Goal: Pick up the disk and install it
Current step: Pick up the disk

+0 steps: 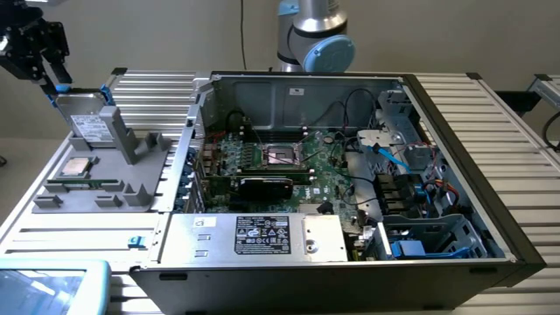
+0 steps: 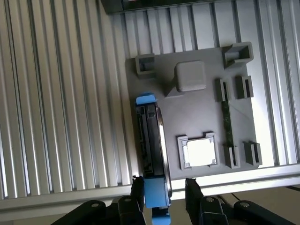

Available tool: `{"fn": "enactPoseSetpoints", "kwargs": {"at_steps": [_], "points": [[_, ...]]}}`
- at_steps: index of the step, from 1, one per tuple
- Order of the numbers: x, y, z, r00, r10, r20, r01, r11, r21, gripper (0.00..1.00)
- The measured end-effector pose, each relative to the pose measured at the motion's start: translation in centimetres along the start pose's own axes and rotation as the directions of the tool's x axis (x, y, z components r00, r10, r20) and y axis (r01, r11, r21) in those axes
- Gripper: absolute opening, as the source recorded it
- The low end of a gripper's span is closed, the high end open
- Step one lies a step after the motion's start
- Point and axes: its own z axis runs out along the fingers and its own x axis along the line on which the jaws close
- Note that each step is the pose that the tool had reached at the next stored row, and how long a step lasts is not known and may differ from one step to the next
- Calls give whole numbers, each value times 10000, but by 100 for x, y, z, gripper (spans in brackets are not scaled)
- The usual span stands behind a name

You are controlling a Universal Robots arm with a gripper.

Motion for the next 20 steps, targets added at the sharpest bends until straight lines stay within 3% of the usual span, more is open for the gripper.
{"fn": "enactPoseSetpoints", "kwargs": {"at_steps": [5,9,20], "points": [[43,-19,52,10000,2,-76,-2,10000,10,48],[38,-76,69,10000,2,-80,-2,10000,13,48],[37,-78,209,10000,2,-80,-2,10000,11,48]]}}
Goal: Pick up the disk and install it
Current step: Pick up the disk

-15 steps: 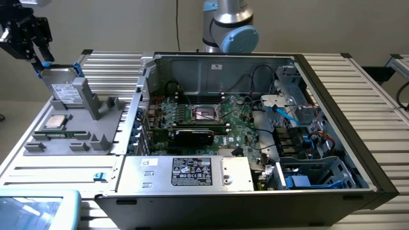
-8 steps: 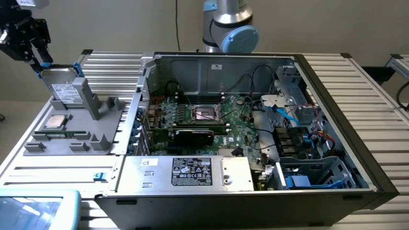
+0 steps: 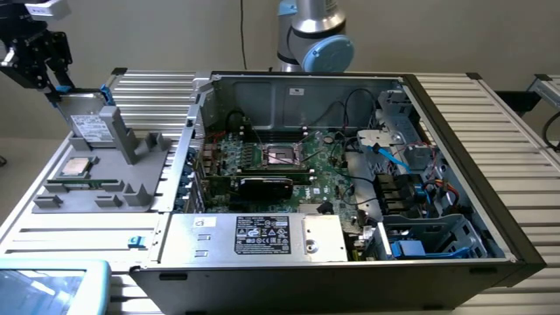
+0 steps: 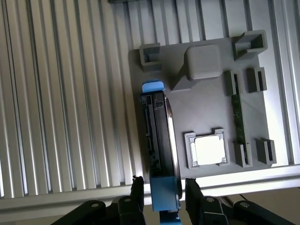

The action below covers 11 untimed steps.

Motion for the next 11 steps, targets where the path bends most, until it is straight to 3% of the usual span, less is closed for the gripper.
{"fn": "enactPoseSetpoints", "kwargs": {"at_steps": [5,11], "points": [[-13,9,71,10000,0,-1,0,10000,1,48],[-16,51,90,10000,0,-1,0,10000,0,48]]}}
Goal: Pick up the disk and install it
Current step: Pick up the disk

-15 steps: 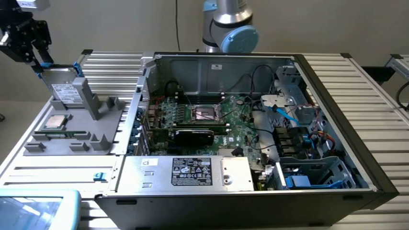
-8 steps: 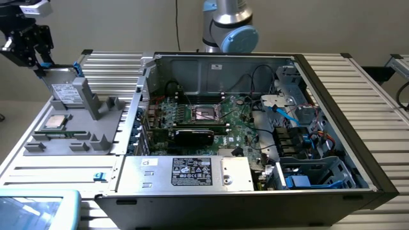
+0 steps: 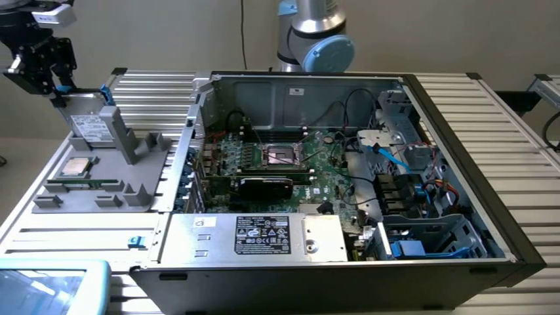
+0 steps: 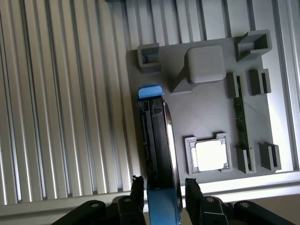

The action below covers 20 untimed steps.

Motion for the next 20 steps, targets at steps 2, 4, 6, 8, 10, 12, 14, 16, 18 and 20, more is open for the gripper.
{"fn": "enactPoseSetpoints", "kwargs": {"at_steps": [2,4,6,8,10,12,14,16,18,20], "points": [[0,0,0,10000,0,0,0,10000,1,48],[0,1,15,10000,-1,0,1,10000,1,48],[0,-1,51,10000,-1,1,1,10000,1,48],[0,-1,88,10000,-1,0,1,10000,0,48],[1,-4,120,10000,-1,0,1,10000,0,48],[0,-5,138,10000,-1,1,1,10000,1,48],[0,-6,137,10000,-1,1,1,10000,4,48],[1,-6,138,10000,-1,1,1,10000,2,48],[1,-6,139,10000,-1,0,1,10000,1,48],[0,-12,139,10000,-9,4,9,10000,1,48]]}}
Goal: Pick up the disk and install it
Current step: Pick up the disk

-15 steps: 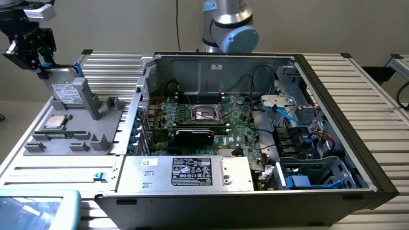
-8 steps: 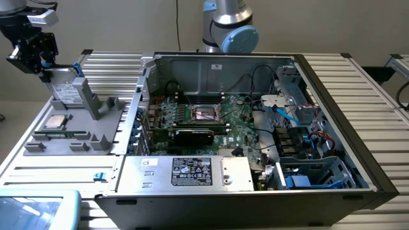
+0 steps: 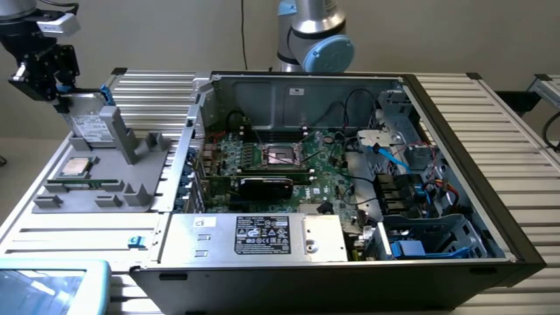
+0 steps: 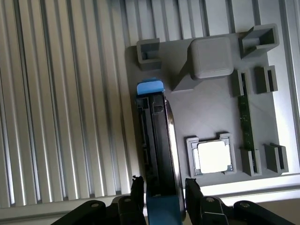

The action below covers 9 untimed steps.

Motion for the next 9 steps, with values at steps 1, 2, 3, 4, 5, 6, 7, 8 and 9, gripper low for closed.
{"fn": "enactPoseSetpoints", "kwargs": {"at_steps": [1,2,3,4,5,6,7,8,9], "points": [[0,0,0,10000,0,0,0,10000,0,48],[0,0,0,10000,0,0,0,10000,0,48],[1,-1,0,10000,0,0,0,10000,0,48],[1,-1,0,10000,0,0,0,10000,0,48],[2,-1,0,10000,0,0,0,10000,0,48],[3,-2,0,10000,0,0,0,10000,0,48],[3,-1,0,10000,0,0,0,10000,-1,48],[3,-1,0,10000,0,0,0,10000,0,48],[3,-1,0,10000,0,0,0,10000,0,48]]}}
